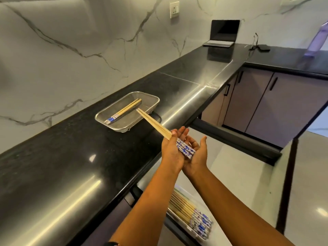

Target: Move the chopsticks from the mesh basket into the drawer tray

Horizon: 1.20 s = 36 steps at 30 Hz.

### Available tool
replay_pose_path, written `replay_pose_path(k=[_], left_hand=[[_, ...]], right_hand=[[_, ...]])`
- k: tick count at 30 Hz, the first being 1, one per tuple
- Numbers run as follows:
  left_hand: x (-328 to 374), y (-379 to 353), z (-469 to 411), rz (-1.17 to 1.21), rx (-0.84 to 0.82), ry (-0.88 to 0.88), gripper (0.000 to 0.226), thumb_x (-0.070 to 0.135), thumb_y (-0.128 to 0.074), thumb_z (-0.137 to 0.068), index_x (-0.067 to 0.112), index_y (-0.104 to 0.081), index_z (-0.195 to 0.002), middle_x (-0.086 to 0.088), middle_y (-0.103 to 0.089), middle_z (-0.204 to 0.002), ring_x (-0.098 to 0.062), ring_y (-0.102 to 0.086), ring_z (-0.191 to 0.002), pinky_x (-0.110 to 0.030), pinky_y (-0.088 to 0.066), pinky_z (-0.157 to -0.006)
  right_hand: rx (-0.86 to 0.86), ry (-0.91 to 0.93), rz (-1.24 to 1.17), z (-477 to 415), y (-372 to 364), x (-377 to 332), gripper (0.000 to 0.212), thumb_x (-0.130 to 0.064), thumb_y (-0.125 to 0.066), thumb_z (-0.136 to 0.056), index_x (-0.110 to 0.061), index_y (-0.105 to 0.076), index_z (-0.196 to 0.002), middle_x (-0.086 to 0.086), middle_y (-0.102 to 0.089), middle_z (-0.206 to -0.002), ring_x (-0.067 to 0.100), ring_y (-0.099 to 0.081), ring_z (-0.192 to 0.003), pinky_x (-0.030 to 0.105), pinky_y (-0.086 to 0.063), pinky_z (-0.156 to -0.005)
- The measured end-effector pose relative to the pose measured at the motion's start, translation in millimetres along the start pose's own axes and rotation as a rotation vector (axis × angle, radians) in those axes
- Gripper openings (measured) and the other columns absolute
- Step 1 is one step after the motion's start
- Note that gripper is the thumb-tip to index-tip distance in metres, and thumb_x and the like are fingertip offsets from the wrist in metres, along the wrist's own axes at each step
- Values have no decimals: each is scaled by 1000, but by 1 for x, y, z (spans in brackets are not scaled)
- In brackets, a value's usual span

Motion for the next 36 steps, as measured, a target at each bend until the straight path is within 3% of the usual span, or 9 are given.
replay_pose_path(k=[5,9,14,17,22,26,30,33,36], left_hand=[[-30,19,25,-122,61,20,17,21,-43,-98,13,-58,-94,-8,-72,-98,-22,-71,-88,-33,-58,-70],[-63,42,39,-329,183,102,15,20,-48,-96,11,-60,-97,-13,-70,-96,-28,-68,-90,-40,-56,-77],[-91,43,51,-436,154,130,24,23,-41,-98,10,-61,-93,-9,-62,-86,-21,-62,-81,-30,-51,-69],[-96,35,62,-472,136,180,30,25,-37,-100,10,-60,-89,-11,-63,-91,-23,-62,-91,-30,-50,-76],[-94,53,66,-418,-67,270,30,15,-43,-98,11,-48,-127,-24,-57,-127,-39,-56,-117,-45,-46,-100],[-103,61,63,-493,-133,284,27,16,-43,-98,10,-48,-123,-20,-61,-118,-32,-61,-106,-37,-51,-91],[-109,89,59,-637,-150,358,28,14,-49,-95,5,-51,-121,-12,-62,-106,-25,-59,-100,-36,-53,-89],[-100,118,51,-1062,-56,316,13,14,-57,-90,13,-62,-103,-8,-64,-102,-22,-57,-96,-28,-52,-81],[-72,151,39,-1271,187,147,34,2,-57,-88,10,-57,-121,-8,-61,-123,-21,-59,-108,-23,-51,-81]], right_hand=[[-20,-2,348,12,52,-14,50,-57,-37,-94,-17,-66,-99,6,-77,-88,25,-74,-82,38,-59,-76],[-93,-25,834,16,65,-26,39,-49,-43,-95,-19,-68,-96,3,-73,-93,21,-69,-87,27,-54,-67],[-258,-104,1345,15,62,-32,26,-39,-52,-94,-20,-66,-82,4,-67,-81,18,-66,-72,21,-51,-58],[-319,-107,1440,9,63,-35,31,-35,-54,-94,-8,-70,-96,4,-65,-75,16,-63,-63,18,-50,-52],[-398,-243,1407,4,69,-39,29,-32,-61,-90,-9,-73,-102,17,-72,-97,27,-67,-77,27,-57,-62],[-423,-263,1420,0,77,-34,25,-31,-59,-91,-13,-73,-102,12,-74,-101,30,-70,-88,30,-59,-68],[-451,-285,1510,-4,85,-22,23,-24,-60,-92,-7,-71,-101,8,-73,-90,21,-69,-80,25,-57,-70],[-401,-278,1575,-10,96,-7,16,-18,-63,-89,-4,-70,-89,12,-69,-82,21,-67,-72,27,-55,-69],[-324,-226,1745,-15,110,8,14,-16,-69,-85,-3,-69,-86,9,-64,-76,22,-63,-68,27,-51,-61]])
Point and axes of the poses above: each hand's wrist, its own z-axis away from the middle knuckle, its own y-axis out of the back of the hand, x = y × z, the point moved 5 cm from there along -z, towards the middle knuckle
